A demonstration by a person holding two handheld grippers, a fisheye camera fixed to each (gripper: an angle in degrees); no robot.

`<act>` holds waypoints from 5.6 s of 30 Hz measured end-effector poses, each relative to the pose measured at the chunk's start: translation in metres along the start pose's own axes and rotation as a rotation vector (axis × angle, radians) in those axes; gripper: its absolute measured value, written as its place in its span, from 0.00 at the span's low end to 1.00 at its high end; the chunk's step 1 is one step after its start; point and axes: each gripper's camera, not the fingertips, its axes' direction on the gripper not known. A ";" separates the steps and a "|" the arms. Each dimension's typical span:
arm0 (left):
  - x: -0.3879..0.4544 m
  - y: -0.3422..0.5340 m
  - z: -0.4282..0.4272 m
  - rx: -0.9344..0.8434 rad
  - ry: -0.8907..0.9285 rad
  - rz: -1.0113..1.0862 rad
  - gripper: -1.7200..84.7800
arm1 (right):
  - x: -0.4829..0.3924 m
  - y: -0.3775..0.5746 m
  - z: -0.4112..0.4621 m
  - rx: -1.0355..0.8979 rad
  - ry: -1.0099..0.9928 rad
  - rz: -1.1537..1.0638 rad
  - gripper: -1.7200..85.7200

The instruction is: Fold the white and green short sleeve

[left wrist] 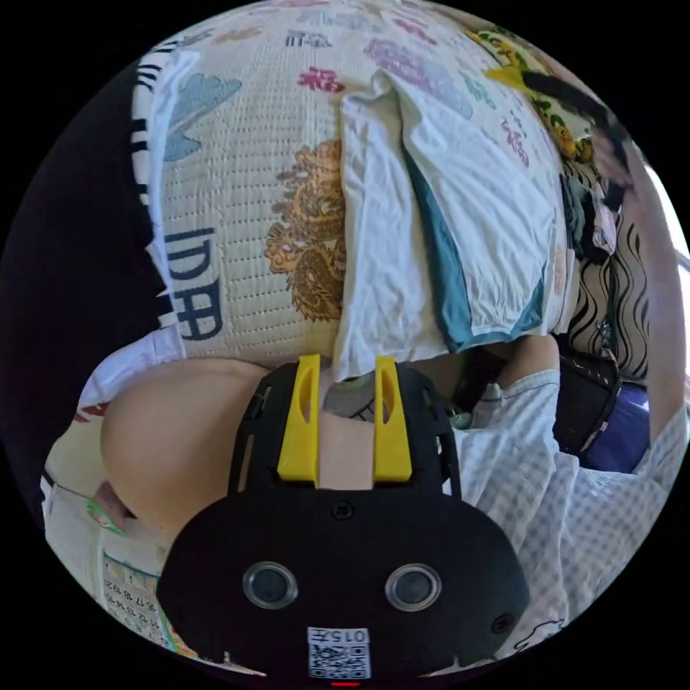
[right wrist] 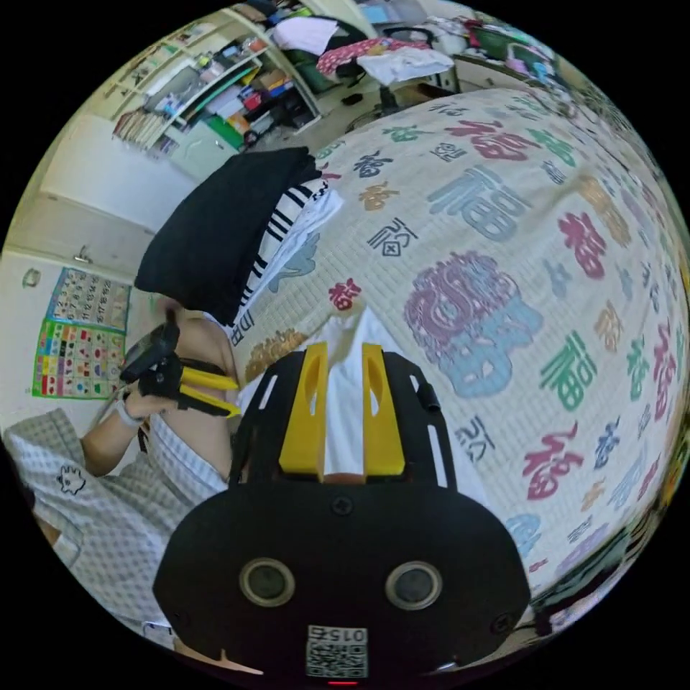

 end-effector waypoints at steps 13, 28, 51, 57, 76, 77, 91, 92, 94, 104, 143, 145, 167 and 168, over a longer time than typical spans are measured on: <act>-0.055 -0.031 0.051 -0.087 0.049 0.028 0.09 | -0.042 -0.101 0.191 -0.531 0.354 -0.262 0.16; -0.121 -0.014 0.134 -0.036 0.153 0.081 0.02 | -0.032 -0.123 0.168 -0.569 0.313 -0.225 0.03; 0.089 0.120 0.368 0.350 -0.055 0.879 0.02 | 0.177 0.250 -0.281 0.222 -0.200 0.189 0.02; 0.129 0.100 0.500 0.282 -0.107 0.963 0.02 | 0.255 0.366 -0.326 0.357 -0.307 0.349 0.02; 0.118 0.101 0.734 0.196 -0.511 1.215 0.12 | 0.277 0.552 -0.496 0.688 -0.399 0.613 0.08; 0.115 0.112 0.730 0.258 -0.584 1.249 0.12 | 0.265 0.561 -0.512 0.700 -0.367 0.620 0.08; 0.030 0.114 0.810 0.362 -1.195 1.356 0.07 | 0.126 0.539 -0.551 0.404 -0.211 0.610 0.02; 0.022 0.104 0.816 0.320 -1.163 1.336 0.05 | 0.124 0.538 -0.545 0.341 -0.190 0.646 0.02; 0.013 0.093 0.820 0.304 -1.108 1.319 0.03 | 0.123 0.539 -0.538 0.244 -0.153 0.690 0.01; -0.002 -0.019 0.611 0.505 -0.502 0.890 0.10 | 0.144 0.574 -0.624 0.457 -0.192 0.760 0.05; -0.058 -0.189 0.208 0.448 0.642 0.232 0.21 | 0.187 0.653 -0.607 0.633 -0.629 0.739 0.19; -0.043 -0.189 0.197 0.414 0.665 0.253 0.21 | 0.190 0.644 -0.597 0.591 -0.634 0.722 0.19; 0.191 -0.160 0.094 0.268 0.675 0.297 0.07 | 0.175 0.566 -0.431 0.625 -0.857 0.611 0.05; 0.205 -0.153 0.087 0.271 0.659 0.299 0.06 | 0.167 0.565 -0.423 0.649 -0.855 0.627 0.04</act>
